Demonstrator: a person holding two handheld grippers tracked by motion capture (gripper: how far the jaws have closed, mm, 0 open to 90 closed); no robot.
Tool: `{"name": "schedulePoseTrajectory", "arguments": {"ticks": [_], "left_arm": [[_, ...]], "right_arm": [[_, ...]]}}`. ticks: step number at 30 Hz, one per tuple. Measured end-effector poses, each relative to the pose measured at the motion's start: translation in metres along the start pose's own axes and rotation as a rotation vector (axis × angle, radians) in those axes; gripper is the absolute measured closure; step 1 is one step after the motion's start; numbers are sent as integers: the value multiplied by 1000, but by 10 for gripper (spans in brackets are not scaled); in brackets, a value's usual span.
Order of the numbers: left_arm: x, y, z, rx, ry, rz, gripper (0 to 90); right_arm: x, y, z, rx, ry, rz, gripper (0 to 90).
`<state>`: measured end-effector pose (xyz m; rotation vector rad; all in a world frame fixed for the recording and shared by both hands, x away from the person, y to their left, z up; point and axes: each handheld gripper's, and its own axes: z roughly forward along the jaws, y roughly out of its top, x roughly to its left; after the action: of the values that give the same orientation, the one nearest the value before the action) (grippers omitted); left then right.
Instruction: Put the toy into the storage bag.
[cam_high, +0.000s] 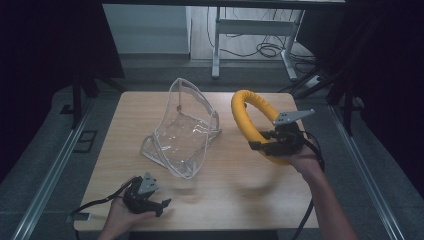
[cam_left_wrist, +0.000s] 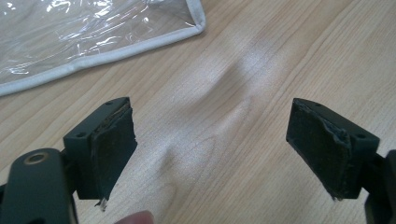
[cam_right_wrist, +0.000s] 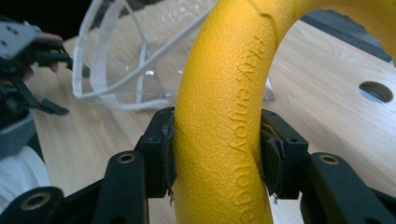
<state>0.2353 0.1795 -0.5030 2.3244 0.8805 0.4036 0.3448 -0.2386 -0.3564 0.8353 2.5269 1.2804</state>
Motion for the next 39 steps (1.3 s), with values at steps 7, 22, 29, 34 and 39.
{"name": "schedulePoseTrajectory", "arguments": {"ticks": [7, 22, 29, 34, 39], "left_arm": [[0, 0, 0, 0, 1, 1, 154], [0, 0, 1, -2, 0, 0, 154], [0, 0, 1, -4, 1, -1, 154], [-1, 0, 1, -1, 0, 0, 154], [-1, 0, 1, -1, 1, 0, 154]], "right_arm": [[1, 2, 0, -76, 27, 33, 517], [5, 7, -3, -206, 79, 76, 516], [9, 9, -1, -240, 100, 80, 517], [11, 10, 2, -262, 111, 88, 517], [11, 11, 4, -277, 123, 99, 516]]}}
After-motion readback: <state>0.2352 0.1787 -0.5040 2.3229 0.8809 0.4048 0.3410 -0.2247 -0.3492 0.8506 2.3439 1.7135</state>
